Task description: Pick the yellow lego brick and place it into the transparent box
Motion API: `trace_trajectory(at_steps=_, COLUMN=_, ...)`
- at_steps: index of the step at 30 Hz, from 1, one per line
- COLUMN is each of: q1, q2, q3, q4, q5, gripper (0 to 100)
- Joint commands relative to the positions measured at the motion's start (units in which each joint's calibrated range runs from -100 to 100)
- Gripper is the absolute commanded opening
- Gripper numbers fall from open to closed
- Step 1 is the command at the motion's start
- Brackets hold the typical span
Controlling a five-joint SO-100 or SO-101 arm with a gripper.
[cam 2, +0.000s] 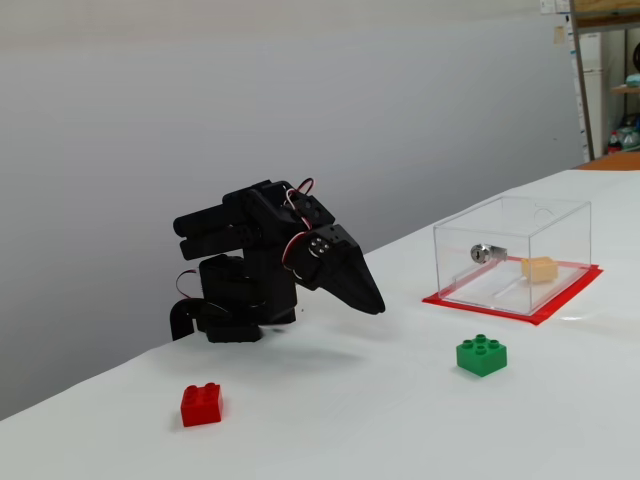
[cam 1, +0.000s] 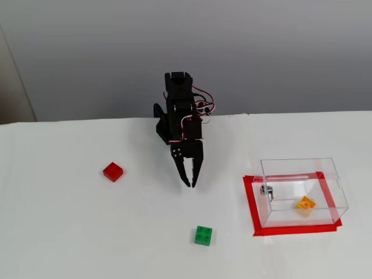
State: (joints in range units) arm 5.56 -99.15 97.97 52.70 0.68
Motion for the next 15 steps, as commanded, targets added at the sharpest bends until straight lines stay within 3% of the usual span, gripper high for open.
trace_trajectory(at_steps=1, q1=0.2, q2=-0.6, q3=0.8, q4=-0.7, q5=0.2, gripper=2)
trace_trajectory(at_steps=15, q1=0.6, q2=-0.6, q3=0.8, q4=-0.7, q5=-0.2, gripper=2)
